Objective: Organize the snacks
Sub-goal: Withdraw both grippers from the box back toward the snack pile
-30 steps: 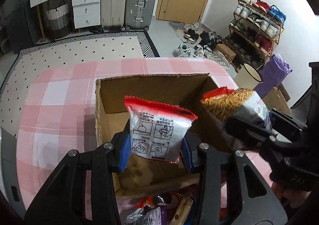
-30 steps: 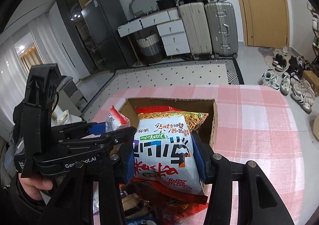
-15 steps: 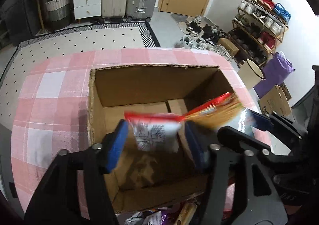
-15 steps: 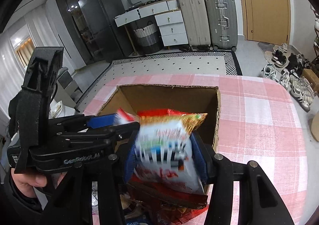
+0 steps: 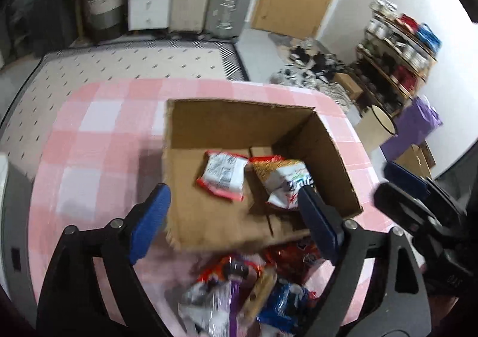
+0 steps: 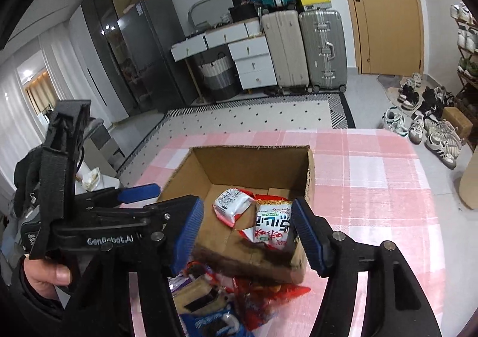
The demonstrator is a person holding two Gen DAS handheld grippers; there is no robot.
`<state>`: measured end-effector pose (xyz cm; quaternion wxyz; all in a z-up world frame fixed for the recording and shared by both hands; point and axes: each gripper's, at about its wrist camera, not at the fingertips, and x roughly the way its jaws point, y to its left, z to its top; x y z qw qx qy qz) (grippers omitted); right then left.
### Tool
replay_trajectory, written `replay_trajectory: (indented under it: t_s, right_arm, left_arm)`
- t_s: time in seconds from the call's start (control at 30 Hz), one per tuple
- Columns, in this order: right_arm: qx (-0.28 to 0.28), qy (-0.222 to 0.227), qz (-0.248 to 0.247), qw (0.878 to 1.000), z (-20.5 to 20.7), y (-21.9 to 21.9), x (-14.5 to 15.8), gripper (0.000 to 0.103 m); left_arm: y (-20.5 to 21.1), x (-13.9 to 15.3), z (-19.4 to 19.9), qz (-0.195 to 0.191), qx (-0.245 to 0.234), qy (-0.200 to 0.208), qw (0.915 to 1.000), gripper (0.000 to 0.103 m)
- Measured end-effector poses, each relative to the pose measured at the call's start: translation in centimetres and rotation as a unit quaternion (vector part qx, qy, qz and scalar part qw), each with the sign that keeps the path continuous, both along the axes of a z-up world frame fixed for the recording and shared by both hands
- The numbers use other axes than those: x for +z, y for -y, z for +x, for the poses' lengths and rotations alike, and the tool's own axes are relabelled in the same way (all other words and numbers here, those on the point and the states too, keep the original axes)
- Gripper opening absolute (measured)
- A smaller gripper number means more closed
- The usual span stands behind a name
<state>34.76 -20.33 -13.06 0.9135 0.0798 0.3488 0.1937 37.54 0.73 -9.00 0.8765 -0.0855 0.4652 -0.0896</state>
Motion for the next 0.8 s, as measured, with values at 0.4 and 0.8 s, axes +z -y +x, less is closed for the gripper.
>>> replay_trajectory:
  t_s: [0.4, 0.8]
  right_arm:
    - [-0.003, 0.049, 0.016, 0.999, -10.7, 2.1, 3.9, 0.065]
    - [-0.010, 0.068, 0.029, 0.997, -21.1, 2.2, 5.0, 0.074]
  left_arm:
    - [-0.6, 5.0, -12.7, 0.058, 0.004, 0.051, 0.9970, 0.087]
    - [-1.0, 8.9, -23.9, 0.047, 0.012, 0.133, 0.9899, 0.087]
